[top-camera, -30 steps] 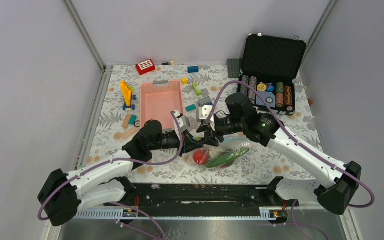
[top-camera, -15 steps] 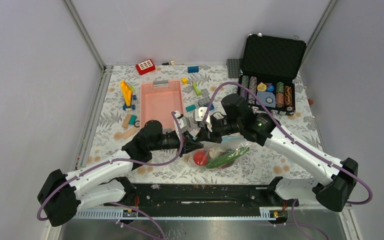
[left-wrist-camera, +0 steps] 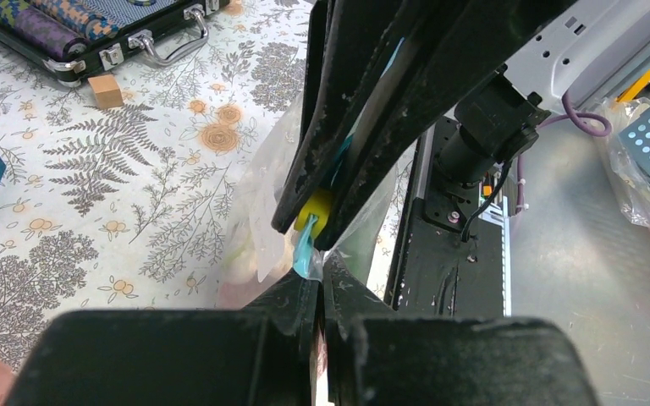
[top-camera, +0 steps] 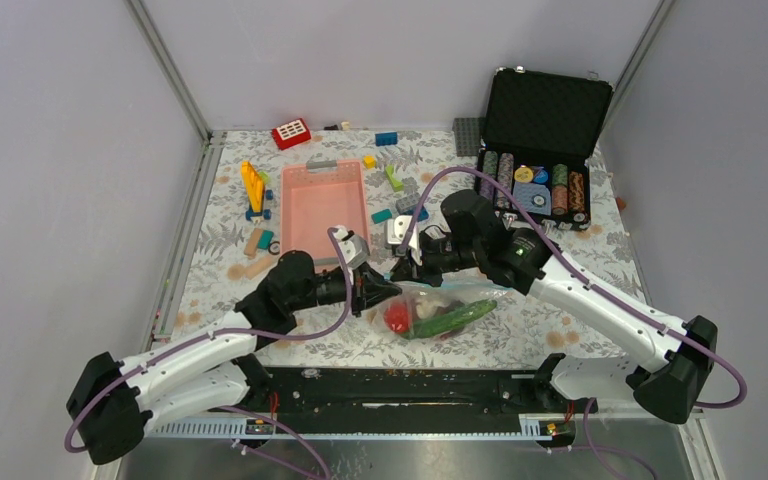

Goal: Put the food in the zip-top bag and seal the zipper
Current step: Zip the zipper food storage bag at the center of the board.

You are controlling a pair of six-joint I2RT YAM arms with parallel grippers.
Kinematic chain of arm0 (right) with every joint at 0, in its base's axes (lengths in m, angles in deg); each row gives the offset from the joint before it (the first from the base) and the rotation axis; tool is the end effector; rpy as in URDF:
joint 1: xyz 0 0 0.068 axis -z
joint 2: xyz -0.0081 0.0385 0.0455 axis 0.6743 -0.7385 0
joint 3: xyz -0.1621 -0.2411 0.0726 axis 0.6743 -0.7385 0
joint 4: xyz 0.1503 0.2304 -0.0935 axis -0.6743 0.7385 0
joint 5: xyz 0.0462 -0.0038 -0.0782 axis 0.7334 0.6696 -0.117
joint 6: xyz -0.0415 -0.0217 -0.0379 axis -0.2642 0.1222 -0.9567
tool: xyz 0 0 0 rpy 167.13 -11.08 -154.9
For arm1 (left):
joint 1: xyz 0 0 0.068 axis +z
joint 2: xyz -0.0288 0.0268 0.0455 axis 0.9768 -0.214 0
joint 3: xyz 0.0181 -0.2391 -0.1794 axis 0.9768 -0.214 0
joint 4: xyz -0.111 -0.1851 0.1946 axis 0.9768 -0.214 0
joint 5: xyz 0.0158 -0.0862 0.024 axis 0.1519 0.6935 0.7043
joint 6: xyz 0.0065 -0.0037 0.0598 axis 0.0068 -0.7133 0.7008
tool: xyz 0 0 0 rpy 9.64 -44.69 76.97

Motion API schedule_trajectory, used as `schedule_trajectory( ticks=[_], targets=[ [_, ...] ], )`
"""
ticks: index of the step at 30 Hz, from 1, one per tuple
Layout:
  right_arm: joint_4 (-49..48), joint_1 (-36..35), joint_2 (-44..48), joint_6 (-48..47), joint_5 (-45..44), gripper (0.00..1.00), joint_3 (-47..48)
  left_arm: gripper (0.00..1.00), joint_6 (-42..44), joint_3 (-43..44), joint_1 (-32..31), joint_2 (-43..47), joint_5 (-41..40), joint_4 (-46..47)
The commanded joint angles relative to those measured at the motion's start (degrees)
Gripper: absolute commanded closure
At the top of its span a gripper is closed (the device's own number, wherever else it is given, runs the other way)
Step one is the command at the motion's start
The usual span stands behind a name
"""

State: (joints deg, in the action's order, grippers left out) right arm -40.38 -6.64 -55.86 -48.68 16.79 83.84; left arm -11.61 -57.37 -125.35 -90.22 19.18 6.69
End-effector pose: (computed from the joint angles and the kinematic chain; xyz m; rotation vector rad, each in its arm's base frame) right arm 0.1780 0.2414 0.3772 -1.5832 1.3349 0.7751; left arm 0.1397 -0.1852 0.2771 0.9219 1.5596 -1.1780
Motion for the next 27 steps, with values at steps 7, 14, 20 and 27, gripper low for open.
schedule_trajectory(
  ticks=[7,14,20,27],
  targets=[
    [4.36,0.70,2.16,2.02,-7.94,0.94,0.19,1.00,-2.57,-2.96,0.07,5.00,-4.17,6.18],
    [2.96,0.71,2.11,9.84,-7.47,0.90,0.58,1.00,-5.81,-4.45,0.15,4.36,-7.23,10.19],
    [1.79,0.70,2.34,15.64,-11.97,0.88,-0.21,1.00,-9.37,-7.24,0.10,6.62,-13.90,13.65],
    [-0.68,0.70,2.15,17.82,-7.59,0.96,-0.51,1.00,-7.86,-5.86,0.12,4.84,-9.97,11.17]
  ],
)
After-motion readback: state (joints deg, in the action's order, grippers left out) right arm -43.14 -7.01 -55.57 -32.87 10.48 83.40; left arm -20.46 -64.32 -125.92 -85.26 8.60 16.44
